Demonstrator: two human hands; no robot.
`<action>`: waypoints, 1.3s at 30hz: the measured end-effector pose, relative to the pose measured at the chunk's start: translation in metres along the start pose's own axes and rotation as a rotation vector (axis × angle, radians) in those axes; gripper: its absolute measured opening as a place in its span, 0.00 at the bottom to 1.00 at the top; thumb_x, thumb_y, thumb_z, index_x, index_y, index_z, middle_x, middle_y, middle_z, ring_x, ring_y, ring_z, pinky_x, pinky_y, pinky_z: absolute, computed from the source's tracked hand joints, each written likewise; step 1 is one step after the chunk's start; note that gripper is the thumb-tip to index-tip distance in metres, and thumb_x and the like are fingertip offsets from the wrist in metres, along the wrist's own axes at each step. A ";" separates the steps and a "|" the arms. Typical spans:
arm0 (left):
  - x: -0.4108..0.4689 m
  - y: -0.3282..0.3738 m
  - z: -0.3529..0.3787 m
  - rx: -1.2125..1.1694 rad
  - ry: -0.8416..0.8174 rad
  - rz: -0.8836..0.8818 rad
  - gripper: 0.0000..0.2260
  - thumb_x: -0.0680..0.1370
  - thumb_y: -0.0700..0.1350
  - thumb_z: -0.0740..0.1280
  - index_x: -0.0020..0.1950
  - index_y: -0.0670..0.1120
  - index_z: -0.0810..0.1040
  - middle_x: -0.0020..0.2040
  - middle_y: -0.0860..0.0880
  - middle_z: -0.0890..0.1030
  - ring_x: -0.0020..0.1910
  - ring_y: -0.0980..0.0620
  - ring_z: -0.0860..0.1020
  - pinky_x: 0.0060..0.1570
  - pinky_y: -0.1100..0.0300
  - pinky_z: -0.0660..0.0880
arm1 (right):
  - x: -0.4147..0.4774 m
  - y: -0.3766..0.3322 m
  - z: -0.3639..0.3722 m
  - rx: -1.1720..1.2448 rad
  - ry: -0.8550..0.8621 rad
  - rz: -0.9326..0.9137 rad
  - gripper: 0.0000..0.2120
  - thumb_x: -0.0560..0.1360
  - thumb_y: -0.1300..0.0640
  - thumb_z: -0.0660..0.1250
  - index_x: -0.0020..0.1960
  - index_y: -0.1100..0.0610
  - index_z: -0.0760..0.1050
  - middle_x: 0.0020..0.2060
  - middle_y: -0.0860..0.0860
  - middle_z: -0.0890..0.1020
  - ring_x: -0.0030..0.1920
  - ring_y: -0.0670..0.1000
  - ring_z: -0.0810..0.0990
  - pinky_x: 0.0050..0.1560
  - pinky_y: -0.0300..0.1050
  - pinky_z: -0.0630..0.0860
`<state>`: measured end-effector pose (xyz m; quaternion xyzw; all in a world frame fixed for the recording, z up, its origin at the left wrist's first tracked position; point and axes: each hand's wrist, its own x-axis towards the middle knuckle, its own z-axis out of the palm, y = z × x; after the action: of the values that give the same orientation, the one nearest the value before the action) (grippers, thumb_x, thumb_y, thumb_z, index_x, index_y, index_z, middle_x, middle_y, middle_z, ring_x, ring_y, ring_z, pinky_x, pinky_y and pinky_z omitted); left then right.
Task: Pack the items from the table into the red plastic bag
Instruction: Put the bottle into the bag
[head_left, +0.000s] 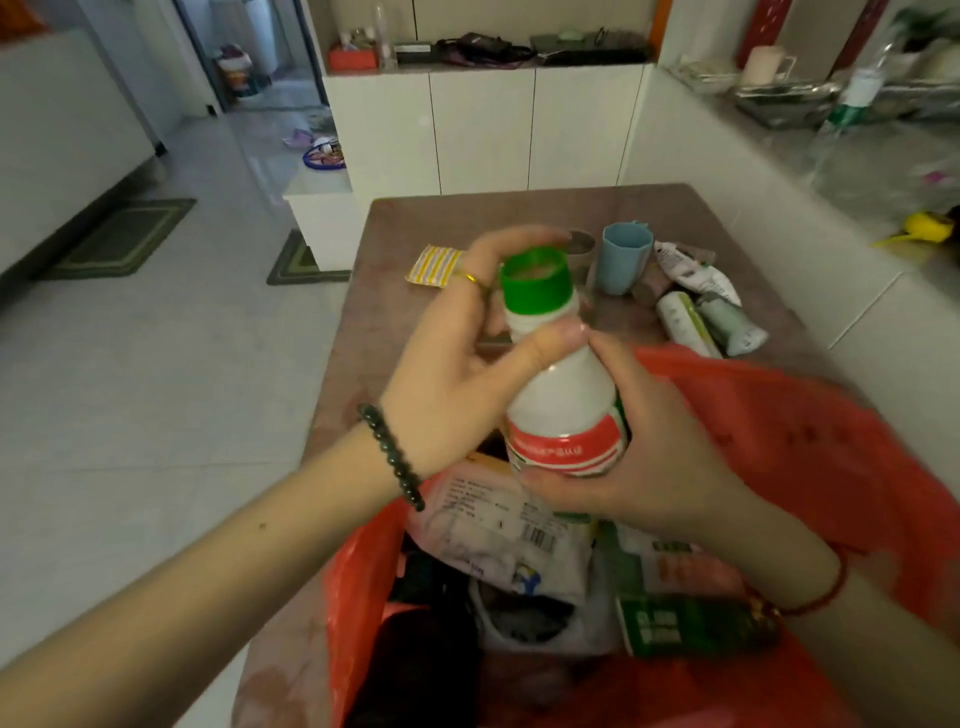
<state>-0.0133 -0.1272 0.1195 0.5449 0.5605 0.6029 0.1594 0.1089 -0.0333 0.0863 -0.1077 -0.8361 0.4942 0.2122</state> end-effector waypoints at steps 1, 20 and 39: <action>-0.010 -0.005 0.000 0.012 -0.045 -0.018 0.21 0.71 0.51 0.67 0.61 0.54 0.64 0.56 0.48 0.76 0.54 0.58 0.78 0.57 0.61 0.74 | -0.011 0.005 0.004 -0.011 0.031 0.000 0.36 0.58 0.56 0.80 0.62 0.44 0.68 0.51 0.41 0.80 0.48 0.42 0.81 0.44 0.39 0.80; -0.198 -0.044 -0.055 -0.522 0.508 -0.977 0.09 0.65 0.42 0.75 0.36 0.40 0.77 0.20 0.50 0.77 0.19 0.57 0.74 0.19 0.67 0.72 | -0.106 0.059 0.110 -0.961 -0.160 -0.016 0.44 0.50 0.34 0.68 0.66 0.44 0.66 0.45 0.46 0.81 0.42 0.49 0.81 0.36 0.42 0.77; -0.098 -0.034 -0.101 -0.336 0.565 -0.691 0.15 0.78 0.41 0.59 0.36 0.47 0.81 0.20 0.54 0.78 0.17 0.60 0.74 0.18 0.67 0.73 | -0.147 0.062 -0.105 -0.217 0.601 0.902 0.30 0.69 0.49 0.71 0.64 0.64 0.68 0.57 0.65 0.79 0.56 0.63 0.77 0.58 0.58 0.73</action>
<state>-0.0775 -0.2458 0.0662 0.1080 0.6252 0.7213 0.2780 0.2857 0.0217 0.0403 -0.6128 -0.6559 0.3945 0.1965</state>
